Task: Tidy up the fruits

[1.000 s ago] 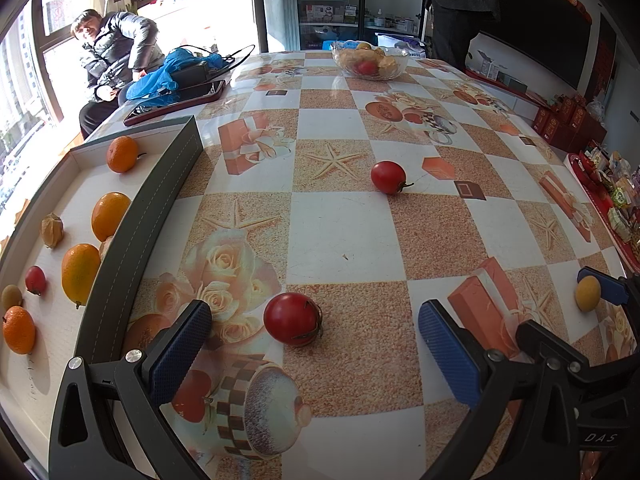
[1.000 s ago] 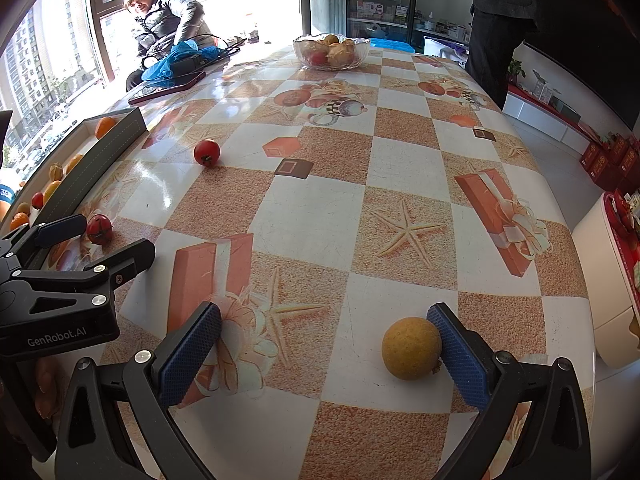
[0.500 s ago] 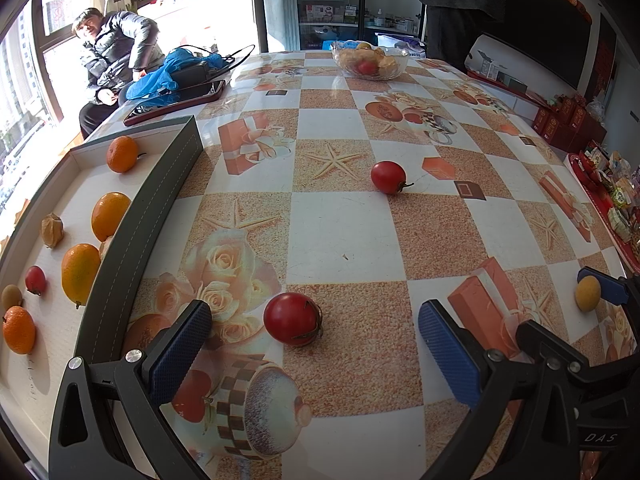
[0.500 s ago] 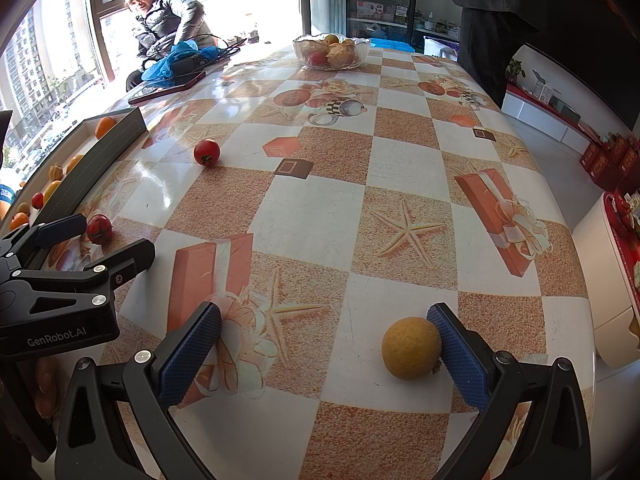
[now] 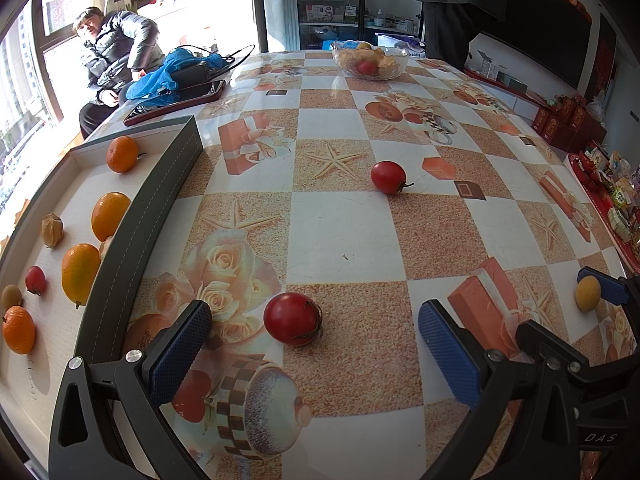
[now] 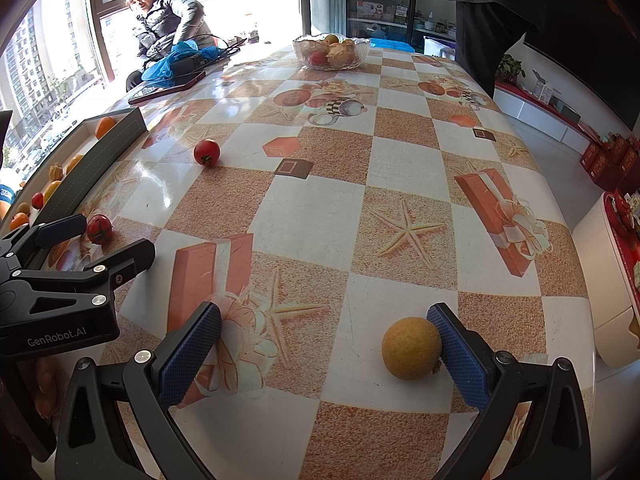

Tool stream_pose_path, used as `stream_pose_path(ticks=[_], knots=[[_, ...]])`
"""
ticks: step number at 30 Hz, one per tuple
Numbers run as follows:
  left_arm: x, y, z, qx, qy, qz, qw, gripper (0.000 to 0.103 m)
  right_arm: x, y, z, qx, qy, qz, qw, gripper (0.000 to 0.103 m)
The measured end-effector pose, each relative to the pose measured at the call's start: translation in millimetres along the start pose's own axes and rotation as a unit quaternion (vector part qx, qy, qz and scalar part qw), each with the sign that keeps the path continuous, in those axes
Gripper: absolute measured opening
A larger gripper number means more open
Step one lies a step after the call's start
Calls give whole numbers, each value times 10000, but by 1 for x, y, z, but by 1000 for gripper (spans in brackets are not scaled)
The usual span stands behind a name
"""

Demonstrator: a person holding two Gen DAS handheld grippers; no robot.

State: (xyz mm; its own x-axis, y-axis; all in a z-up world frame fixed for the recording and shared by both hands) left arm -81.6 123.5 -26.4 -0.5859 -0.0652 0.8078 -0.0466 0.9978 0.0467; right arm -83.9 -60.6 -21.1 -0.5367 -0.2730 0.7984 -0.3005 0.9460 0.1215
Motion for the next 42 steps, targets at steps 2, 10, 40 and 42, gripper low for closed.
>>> stream_pose_path(ticks=[2,10,40,42], knots=[[0,0,0,0,0,1,10000,103,0,0,0,0,0,0,10000,103],[0,0,0,-1,0,-1,10000,103,-1,0,0,-7,4,7,10000,103],[86,23,0,162,-417,729,9963,24,35,-24,-2,-660,179,-787,9945,25],[93,30,-4,166,-452,602,9970,24,39,-19,-5,-663,202,-878,9937,25]])
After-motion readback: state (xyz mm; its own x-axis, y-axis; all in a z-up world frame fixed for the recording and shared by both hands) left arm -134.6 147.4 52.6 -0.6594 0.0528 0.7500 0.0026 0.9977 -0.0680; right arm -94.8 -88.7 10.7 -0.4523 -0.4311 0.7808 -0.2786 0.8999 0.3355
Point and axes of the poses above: each gripper's, at about its wrist camera, not at the fingertips, and x roughly against the way its jaws point, y to its left, z to its underside, the point moved 3 cm from there along -x, roughly the way its jaws point, and after that the axes turned 5 degrees about -z, right-handed, at the moved point
